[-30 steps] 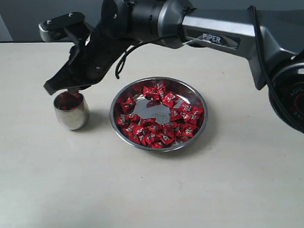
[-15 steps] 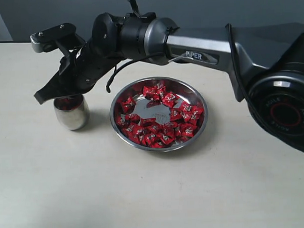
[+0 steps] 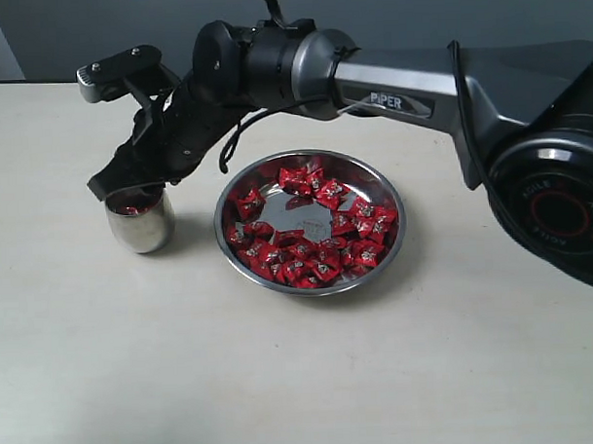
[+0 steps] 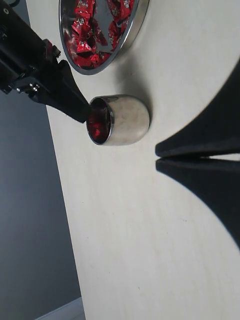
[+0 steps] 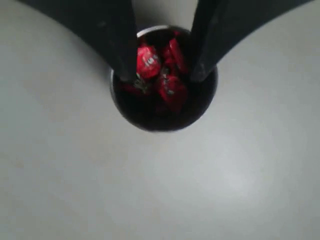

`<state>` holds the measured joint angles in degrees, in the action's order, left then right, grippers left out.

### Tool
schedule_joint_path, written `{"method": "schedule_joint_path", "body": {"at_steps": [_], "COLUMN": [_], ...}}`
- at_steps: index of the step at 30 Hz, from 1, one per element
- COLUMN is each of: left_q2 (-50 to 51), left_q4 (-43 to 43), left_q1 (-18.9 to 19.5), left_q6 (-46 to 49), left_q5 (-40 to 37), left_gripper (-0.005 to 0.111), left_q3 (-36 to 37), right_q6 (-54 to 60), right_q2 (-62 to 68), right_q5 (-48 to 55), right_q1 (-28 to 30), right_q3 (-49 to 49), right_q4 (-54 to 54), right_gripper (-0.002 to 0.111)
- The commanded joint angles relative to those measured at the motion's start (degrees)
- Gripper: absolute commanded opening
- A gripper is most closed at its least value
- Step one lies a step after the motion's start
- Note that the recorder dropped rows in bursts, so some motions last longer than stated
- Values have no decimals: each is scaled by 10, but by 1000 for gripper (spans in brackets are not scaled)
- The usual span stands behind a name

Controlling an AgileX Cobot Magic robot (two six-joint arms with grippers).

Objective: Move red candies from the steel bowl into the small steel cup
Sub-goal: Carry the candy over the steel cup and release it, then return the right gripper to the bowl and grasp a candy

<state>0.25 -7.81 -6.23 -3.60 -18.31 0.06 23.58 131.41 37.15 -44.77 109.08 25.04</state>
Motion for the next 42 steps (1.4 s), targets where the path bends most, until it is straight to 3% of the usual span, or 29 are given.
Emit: {"method": "schedule_joint_path", "body": {"at_steps": [1,6,15,24,37,39,42], "left_q2": [-2,-2,-2,-2,-2,-2,-2], "left_q4": [1,1,1,1,1,1,1], "left_q1": [-2,-2,-2,-2,-2,-2,-2], "left_q6": [-3,-3,-3,-3,-3,-3,-3], "left_q5": [5,5,5,5,5,5,5], "left_gripper": [0,0,0,0,0,0,0], "left_q3": [-1,-1,-1,-1,-1,-1,-1], "right_q6": [-108,-186,-188,-152,-152,-152,-152], "right_q2": [-29,-38,-16,14,39,40,41], "right_q5": [68,165,225,232,220,220,227], "right_q1": [3,11,50,53,53,53,53], "right_q3": [-2,-2,-4,-4,-4,-4,-4], "right_q4": [-141,-275,-229,-165,-170,-170,-170], "right_gripper": [35,35,35,35,35,32,16]}}
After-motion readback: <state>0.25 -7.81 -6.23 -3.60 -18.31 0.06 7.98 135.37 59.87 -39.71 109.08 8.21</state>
